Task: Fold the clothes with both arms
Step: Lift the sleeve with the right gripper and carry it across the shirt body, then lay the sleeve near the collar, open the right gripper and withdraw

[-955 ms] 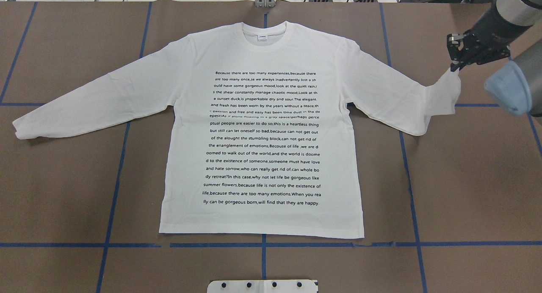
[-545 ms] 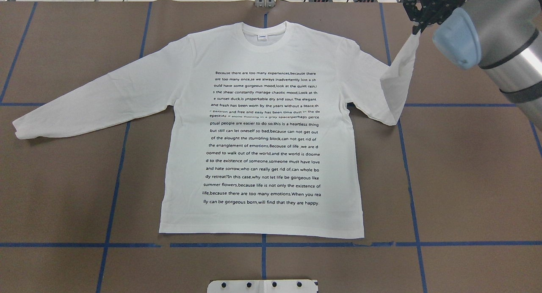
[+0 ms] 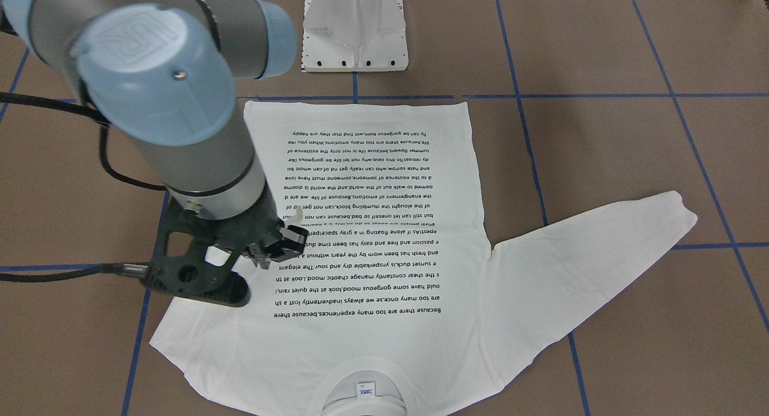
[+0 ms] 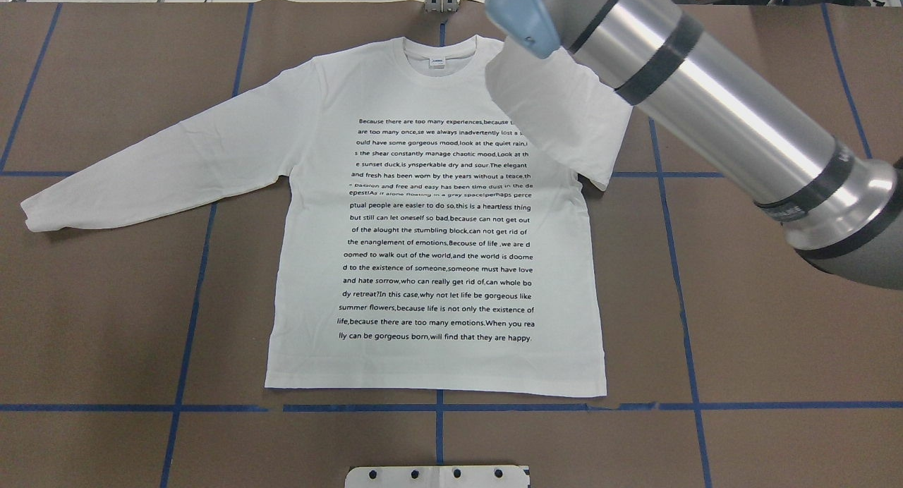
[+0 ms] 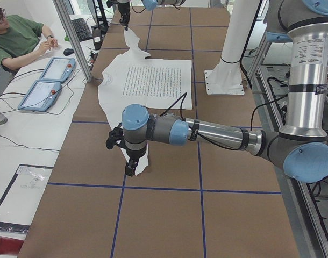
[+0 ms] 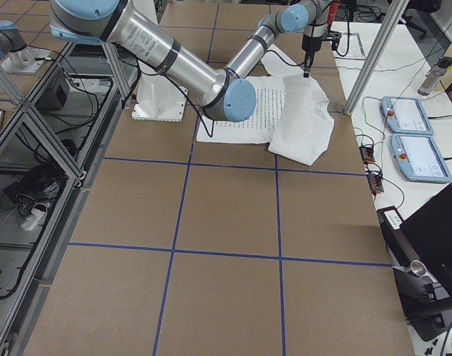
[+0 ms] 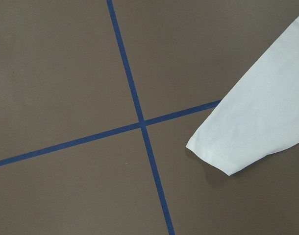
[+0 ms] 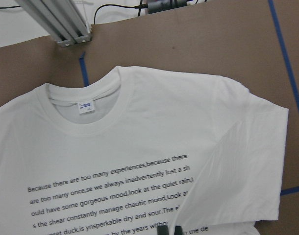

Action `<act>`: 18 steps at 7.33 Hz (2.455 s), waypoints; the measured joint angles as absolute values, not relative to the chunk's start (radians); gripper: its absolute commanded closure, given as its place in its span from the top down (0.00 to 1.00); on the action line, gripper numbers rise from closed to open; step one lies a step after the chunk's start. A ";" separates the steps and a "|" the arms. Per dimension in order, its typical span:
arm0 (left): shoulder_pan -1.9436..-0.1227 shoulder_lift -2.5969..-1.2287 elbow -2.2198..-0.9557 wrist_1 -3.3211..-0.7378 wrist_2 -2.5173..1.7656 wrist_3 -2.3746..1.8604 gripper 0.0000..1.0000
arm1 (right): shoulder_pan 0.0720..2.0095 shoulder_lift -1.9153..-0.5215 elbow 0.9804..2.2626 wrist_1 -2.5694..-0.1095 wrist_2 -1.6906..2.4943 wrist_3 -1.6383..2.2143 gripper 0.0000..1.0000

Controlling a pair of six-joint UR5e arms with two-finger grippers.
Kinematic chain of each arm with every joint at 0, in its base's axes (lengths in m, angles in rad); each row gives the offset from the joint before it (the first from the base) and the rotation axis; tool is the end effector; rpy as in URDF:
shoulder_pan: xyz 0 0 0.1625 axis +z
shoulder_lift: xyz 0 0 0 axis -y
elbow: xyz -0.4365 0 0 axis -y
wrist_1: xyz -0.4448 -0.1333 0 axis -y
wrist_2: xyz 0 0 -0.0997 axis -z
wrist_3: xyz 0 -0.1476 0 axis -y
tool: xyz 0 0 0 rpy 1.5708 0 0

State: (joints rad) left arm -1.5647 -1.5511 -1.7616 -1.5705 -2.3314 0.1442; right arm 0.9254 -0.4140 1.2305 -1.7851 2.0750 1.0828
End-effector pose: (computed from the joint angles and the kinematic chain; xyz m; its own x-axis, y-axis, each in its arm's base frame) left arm -0.0282 -0.5463 0.6116 0.7153 0.2619 -0.6478 -0.1099 0.9577 0.2658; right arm -0.4675 -0.7240 0.0640 0.6886 0.2321 0.6870 -0.2400 0.9670 -0.0861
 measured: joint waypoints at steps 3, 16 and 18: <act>-1.565 -1.550 -1.761 -1.568 -2.330 0.144 1.00 | 0.763 -0.278 0.947 -1.476 1.907 1.250 0.00; -1.561 -1.605 -1.736 -1.687 -2.331 0.144 1.00 | 0.789 -0.153 0.821 -1.452 1.952 1.191 1.00; -1.532 -1.679 -1.617 -1.898 -2.332 0.090 1.00 | 0.894 -0.326 1.024 -1.614 2.052 0.992 1.00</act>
State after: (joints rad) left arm -1.5316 -1.6787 -1.6170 -1.8984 -2.3324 0.0898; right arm 0.8937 -0.3256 1.0243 -1.6144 2.0517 0.9918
